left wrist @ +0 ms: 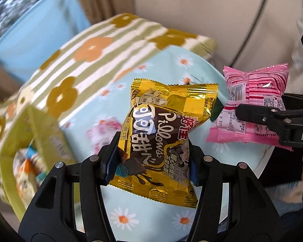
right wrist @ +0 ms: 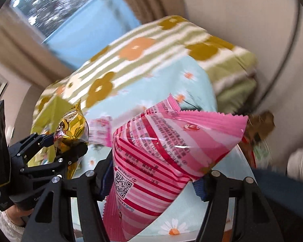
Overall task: Organize snacks
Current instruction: 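Carry both bags over the yellow box and open both tools to drop them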
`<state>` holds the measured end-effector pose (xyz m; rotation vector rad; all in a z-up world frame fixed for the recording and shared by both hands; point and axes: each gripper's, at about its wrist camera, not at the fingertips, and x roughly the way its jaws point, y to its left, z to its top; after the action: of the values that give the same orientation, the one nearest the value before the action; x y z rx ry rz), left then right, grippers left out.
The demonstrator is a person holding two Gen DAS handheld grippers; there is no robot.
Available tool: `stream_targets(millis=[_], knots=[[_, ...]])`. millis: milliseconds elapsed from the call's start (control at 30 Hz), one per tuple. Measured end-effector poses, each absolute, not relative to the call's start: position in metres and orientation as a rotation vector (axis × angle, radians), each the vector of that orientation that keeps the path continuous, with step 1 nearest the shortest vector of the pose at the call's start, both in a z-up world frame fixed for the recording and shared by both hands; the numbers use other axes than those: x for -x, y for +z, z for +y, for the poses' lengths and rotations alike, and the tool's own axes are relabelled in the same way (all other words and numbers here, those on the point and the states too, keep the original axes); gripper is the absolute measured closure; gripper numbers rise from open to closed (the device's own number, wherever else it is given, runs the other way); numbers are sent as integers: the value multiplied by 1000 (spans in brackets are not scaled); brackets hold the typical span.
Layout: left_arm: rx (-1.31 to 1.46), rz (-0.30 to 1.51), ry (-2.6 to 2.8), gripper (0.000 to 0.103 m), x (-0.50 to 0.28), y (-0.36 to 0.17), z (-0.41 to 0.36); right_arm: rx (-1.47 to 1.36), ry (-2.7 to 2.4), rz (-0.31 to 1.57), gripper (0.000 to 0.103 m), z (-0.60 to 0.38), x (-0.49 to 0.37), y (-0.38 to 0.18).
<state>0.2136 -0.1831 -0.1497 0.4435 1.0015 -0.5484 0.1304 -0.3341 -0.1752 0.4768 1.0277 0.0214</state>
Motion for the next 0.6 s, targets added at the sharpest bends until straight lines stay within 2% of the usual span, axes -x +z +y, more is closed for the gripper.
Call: stream_targets(millis=[267,600], knots=[[-286,939,-335,51,-220,-105,-109,-355,246,989,43,-279,-175,-142],[-174,864,-136,51,-231,-70,13,-243,470,936,43,-163,-225,-106]])
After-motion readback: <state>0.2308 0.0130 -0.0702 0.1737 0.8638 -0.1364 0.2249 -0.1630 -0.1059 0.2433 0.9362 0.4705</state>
